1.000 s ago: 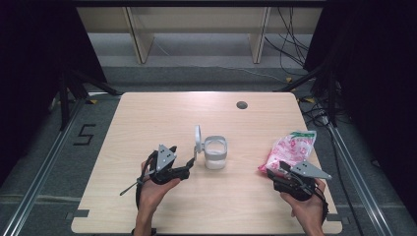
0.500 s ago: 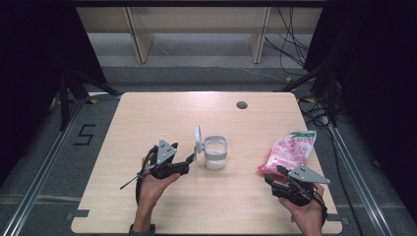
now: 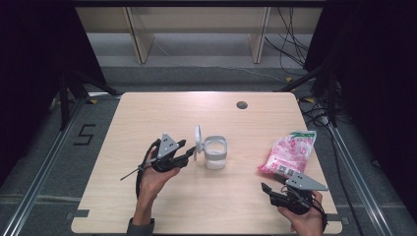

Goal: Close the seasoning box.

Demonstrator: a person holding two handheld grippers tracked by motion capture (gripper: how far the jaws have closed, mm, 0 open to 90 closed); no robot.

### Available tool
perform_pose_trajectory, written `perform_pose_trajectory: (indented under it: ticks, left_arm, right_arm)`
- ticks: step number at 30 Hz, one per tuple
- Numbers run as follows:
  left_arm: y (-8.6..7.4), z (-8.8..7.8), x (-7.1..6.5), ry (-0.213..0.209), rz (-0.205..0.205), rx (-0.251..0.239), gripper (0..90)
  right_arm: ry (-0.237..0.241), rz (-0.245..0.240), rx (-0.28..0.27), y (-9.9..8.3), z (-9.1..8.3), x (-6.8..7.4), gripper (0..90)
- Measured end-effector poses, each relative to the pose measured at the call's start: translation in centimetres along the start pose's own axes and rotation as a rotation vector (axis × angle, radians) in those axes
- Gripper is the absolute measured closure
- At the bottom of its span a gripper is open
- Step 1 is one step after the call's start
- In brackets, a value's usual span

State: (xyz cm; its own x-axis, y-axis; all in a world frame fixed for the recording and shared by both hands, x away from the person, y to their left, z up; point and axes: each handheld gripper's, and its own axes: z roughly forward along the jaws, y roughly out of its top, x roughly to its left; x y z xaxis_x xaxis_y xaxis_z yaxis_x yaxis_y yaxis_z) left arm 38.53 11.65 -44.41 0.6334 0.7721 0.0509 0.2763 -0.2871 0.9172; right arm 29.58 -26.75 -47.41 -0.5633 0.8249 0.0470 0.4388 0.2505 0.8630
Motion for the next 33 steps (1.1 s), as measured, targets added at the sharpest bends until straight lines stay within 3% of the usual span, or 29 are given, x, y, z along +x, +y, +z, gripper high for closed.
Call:
perform_pose_trajectory:
  ticks: [2,4,8,12,13,17,18,23,24,25,29,30,31,32,33]
  left_arm:
    - [-0.1,0.1,0.0,0.002,0.004,-0.002,60.7]
    - [-0.1,0.2,0.1,0.010,0.073,-0.007,64.9]
    - [0.0,0.2,0.2,0.001,0.092,-0.016,74.4]
    - [0.0,0.3,0.2,-0.003,0.083,-0.028,82.6]
    - [0.1,0.3,0.2,0.001,0.087,-0.028,83.4]
    - [0.3,0.3,0.2,-0.004,0.088,-0.050,86.2]
    - [0.3,0.3,0.2,0.000,0.098,-0.048,87.1]
    - [0.7,0.3,0.0,-0.021,0.085,-0.068,87.2]
    - [0.8,0.4,0.0,-0.020,0.088,-0.068,87.3]
    - [0.8,0.4,0.0,-0.023,0.085,-0.066,87.3]
    - [1.0,0.4,-0.3,-0.053,0.055,-0.049,87.5]
    - [1.3,0.5,0.1,-0.053,0.137,-0.051,87.8]
    - [1.5,0.4,0.4,-0.012,0.180,-0.063,87.8]
    - [1.5,0.2,0.4,0.035,0.183,-0.057,87.8]
    - [1.6,0.2,0.3,0.035,0.176,-0.059,87.8]
  right_arm:
    - [0.015,0.004,0.001,0.0,-0.1,0.0,41.9]
    - [0.004,-0.004,-0.005,0.0,-0.2,0.1,42.0]
    - [0.003,0.000,-0.005,0.0,-0.2,0.1,42.0]
    - [0.001,0.001,0.000,0.0,-0.1,0.1,42.1]
    - [0.006,0.021,0.004,0.0,-0.1,0.3,42.1]
    - [0.008,0.006,0.002,0.0,0.0,0.2,42.1]
    - [0.006,0.032,0.011,0.0,-0.1,0.3,42.1]
    - [-0.007,0.009,0.005,0.0,0.1,0.1,42.0]
    - [0.008,0.007,0.007,-0.1,0.0,0.0,42.0]
    - [0.005,0.037,0.015,-0.1,0.0,0.2,42.0]
    - [0.008,0.013,0.007,-0.1,0.1,-0.1,41.9]
    - [0.001,0.026,0.013,-0.2,0.1,0.1,41.9]
    - [-0.002,0.034,0.014,-0.1,0.1,0.2,41.9]
    - [0.010,0.035,0.014,-0.1,0.0,0.2,41.8]
    - [0.008,0.033,0.018,-0.1,0.0,0.2,41.8]
